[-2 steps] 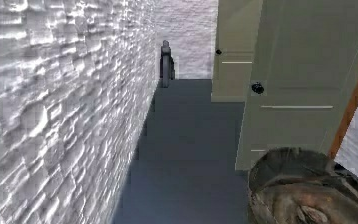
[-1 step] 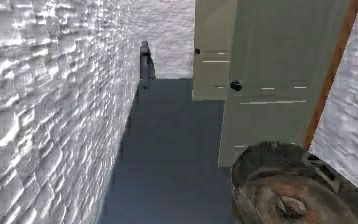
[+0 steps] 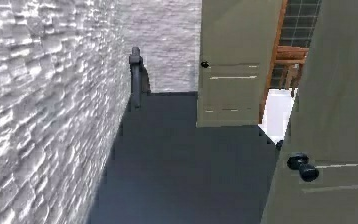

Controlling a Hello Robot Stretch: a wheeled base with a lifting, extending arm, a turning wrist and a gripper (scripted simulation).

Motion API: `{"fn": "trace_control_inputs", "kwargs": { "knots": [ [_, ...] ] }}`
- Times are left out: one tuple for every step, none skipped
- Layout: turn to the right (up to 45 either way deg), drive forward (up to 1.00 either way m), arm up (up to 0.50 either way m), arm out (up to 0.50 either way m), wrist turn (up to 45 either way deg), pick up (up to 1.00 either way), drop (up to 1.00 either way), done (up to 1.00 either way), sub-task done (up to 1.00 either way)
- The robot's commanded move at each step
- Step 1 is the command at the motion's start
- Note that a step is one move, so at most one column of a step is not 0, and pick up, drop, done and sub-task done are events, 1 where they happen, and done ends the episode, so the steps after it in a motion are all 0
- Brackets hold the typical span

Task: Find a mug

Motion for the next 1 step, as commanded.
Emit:
{"fn": "trace_control_inputs", "kwargs": {
  "knots": [
    [3.0,0.0,0.0,0.0,0.0,0.0,0.0,0.0,0.0]
  ]
}}
